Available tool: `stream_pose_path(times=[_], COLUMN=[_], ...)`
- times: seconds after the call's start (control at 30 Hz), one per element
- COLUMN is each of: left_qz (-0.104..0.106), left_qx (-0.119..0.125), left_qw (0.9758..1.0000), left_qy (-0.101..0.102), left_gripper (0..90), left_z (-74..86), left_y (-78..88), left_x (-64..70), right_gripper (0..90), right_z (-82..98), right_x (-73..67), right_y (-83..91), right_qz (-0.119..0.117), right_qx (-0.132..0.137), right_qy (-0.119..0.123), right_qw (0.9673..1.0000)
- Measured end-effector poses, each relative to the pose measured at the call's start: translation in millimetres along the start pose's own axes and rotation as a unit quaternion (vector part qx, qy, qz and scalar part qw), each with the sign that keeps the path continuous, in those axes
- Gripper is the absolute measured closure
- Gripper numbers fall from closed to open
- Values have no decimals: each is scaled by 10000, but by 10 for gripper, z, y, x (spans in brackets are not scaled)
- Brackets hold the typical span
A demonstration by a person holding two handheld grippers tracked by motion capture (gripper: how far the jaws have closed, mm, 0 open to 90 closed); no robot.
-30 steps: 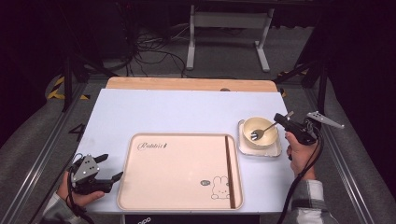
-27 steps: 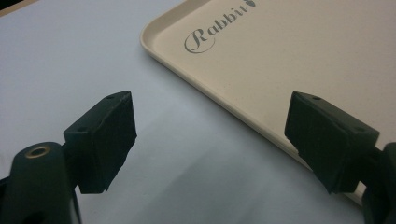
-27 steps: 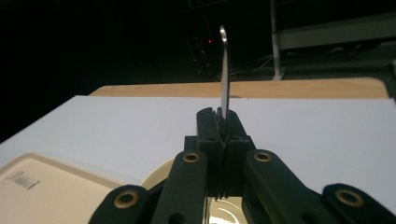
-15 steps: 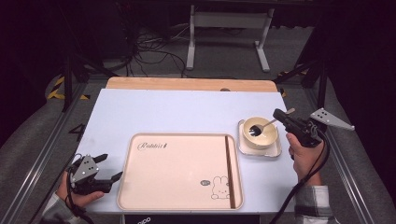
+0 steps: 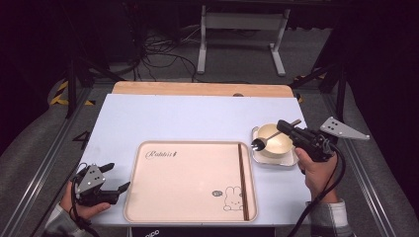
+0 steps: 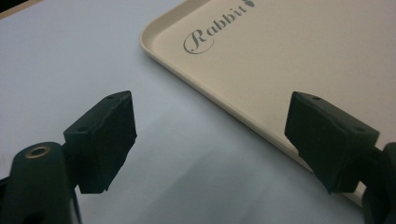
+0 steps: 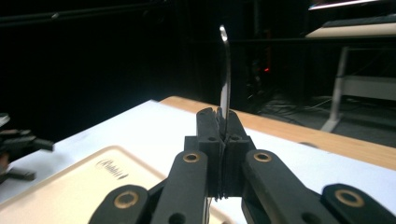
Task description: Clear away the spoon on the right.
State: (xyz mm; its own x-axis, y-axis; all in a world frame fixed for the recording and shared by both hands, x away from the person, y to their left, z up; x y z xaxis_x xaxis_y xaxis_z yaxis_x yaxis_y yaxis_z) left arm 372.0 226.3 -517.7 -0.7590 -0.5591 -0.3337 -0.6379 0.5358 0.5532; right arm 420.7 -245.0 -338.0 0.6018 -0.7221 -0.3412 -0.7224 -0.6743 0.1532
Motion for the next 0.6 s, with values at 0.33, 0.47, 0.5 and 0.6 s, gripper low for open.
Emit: stream_pose_path(times=[0.33, 0.47, 0.5, 0.6], left_qz=[0, 24, 28, 45], left_qx=[-4, -6, 0, -12], left_qw=[10000, 10000, 10000, 10000], left_qy=[5, -13, -2, -19], left_gripper=[173, 173, 173, 172], left_z=[-1, 0, -3, -4], left_y=[-1, -3, -5, -4], left_x=[0, 4, 10, 17], right_gripper=[897, 896, 897, 896], right_z=[453, 668, 728, 892], right_x=[-425, -548, -576, -639], right_y=[-323, -427, -449, -518], right_qz=[-557, -870, -974, -1194], right_qx=[-881, -1313, -1462, -1848], right_qy=[234, 204, 154, 46], right_qw=[9943, 9873, 9843, 9755])
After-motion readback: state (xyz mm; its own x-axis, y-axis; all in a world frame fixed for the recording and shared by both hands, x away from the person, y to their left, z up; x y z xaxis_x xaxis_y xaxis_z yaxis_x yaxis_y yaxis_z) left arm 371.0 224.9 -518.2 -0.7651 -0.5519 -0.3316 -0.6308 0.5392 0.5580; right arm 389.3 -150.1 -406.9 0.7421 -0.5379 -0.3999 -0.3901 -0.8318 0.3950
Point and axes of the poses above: each handheld gripper's, and its own axes: y roughly backward along the jaws, z roughly out of its underside, x roughly to its right, the point moved 10 cm from there along -y, roughly forward along the jaws, and after that the axes turned 14 degrees about -y, right-handed, at the moved point
